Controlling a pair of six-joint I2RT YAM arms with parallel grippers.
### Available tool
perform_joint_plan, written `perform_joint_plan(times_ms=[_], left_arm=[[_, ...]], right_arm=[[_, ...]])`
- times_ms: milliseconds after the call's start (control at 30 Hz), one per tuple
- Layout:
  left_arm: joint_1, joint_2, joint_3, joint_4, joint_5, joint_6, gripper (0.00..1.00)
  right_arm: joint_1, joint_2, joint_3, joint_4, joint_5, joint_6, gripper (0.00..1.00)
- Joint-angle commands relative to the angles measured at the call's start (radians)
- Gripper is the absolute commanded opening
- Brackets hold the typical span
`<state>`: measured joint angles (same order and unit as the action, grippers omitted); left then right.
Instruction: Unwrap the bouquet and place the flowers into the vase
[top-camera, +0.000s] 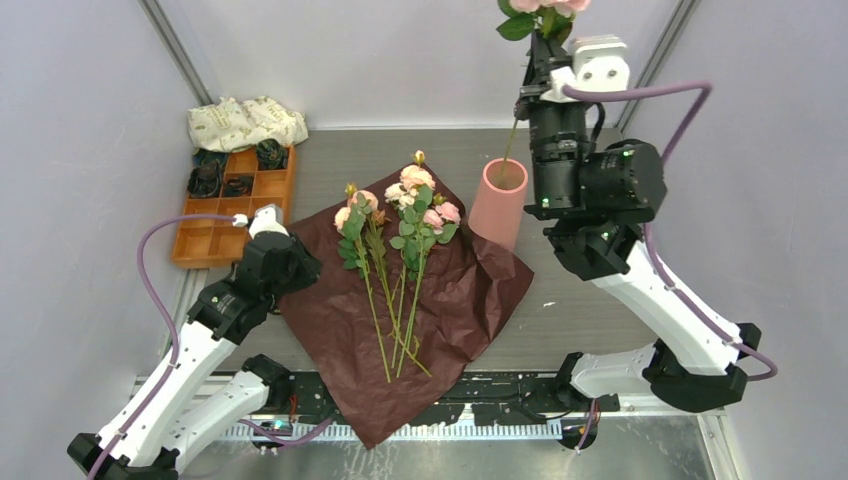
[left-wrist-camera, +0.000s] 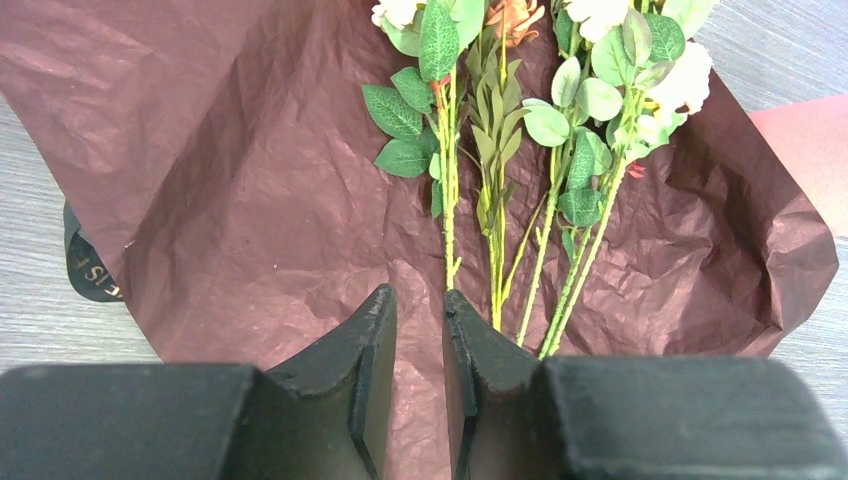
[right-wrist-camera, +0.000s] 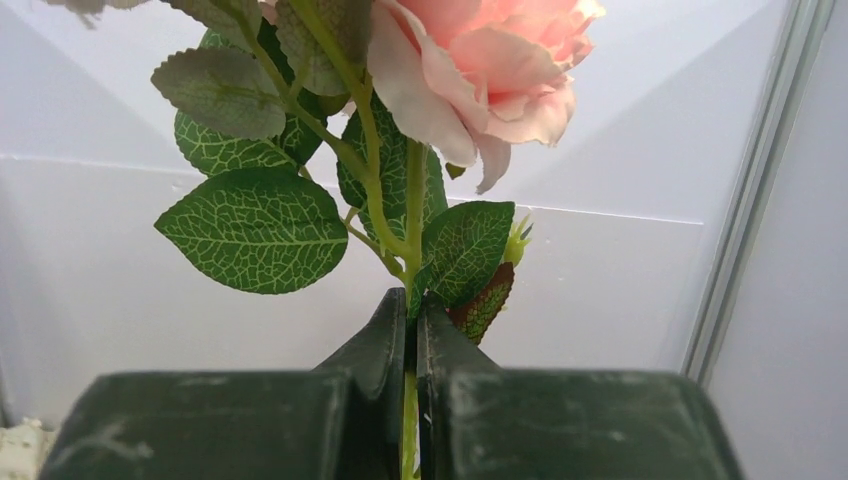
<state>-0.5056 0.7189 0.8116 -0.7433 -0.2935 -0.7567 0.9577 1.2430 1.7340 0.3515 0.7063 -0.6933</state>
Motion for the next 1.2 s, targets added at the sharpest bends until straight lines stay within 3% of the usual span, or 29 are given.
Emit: perform_joint_plan(times_ms=[0, 167, 500, 667, 1000, 1100, 1167], left_arm=[[0.001, -0.008, 0.003, 0.053, 0.007, -0.010, 0.25], [0.001, -0.010, -0.007, 0.056, 0.008, -0.015, 0.24], [0.002, -0.002, -0.018, 0.070, 0.011, -0.013, 0.24], [0.001, 0.000, -0.023, 0.076, 0.013, -0.013, 0.24], [0.001, -0.030, -0.032, 0.062, -0.003, 0.002, 0.24], [0.001, -0.038, -0.042, 0.072, -0.002, 0.000, 0.25], [0.001, -0.030, -0.043, 0.079, 0.008, -0.001, 0.25]], right_arm=[[-0.017, -0.002, -0.010, 0.100, 0.000, -0.084, 0.01], [-0.061, -0.011, -0.082, 0.110, 0.009, -0.049, 0.01], [-0.220, -0.014, -0.227, 0.051, -0.038, 0.198, 0.01], [-0.247, 0.029, -0.268, 0.032, -0.040, 0.313, 0.01], [-0.271, -0.001, -0.510, 0.006, -0.011, 0.588, 0.01], [-0.271, -0.035, -0.579, -0.006, 0.000, 0.611, 0.11], [-0.271, -0.069, -0.615, -0.017, -0.001, 0.631, 0.28]])
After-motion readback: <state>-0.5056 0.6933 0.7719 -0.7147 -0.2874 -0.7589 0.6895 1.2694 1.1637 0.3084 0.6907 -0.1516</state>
